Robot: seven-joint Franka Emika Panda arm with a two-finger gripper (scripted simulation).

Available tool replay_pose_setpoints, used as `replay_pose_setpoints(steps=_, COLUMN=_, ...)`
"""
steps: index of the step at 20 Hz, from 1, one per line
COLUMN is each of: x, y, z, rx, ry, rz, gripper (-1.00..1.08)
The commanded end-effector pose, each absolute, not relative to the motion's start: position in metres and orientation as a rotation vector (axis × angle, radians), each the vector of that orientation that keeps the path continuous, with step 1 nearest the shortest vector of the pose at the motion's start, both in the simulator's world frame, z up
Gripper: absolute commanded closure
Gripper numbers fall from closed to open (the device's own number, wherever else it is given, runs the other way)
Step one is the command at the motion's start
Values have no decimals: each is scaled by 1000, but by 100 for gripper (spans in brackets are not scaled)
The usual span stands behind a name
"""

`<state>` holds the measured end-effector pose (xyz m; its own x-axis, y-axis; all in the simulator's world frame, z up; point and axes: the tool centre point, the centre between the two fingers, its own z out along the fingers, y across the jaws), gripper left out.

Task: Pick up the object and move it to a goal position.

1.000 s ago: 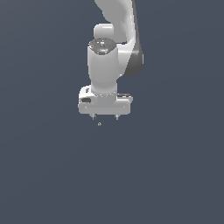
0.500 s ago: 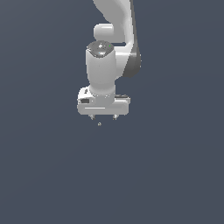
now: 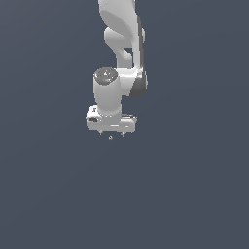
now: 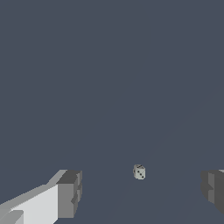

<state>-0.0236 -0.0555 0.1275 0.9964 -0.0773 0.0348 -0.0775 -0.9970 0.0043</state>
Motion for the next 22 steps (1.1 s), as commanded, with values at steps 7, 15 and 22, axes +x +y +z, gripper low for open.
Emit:
replay_pose_setpoints(steps=7, x=-62, y=-73, z=72, rx=3133, ry=-236, rz=11, gripper=-92)
replay_pose_setpoints(steps=15, x=-72, y=-77, z=60, rx=3131, ry=-262, rz=-1, gripper=-92)
replay_pose_setpoints(steps=22, x=-73, y=-77, z=45, rx=3131, ry=-263, rz=-1, gripper=-92)
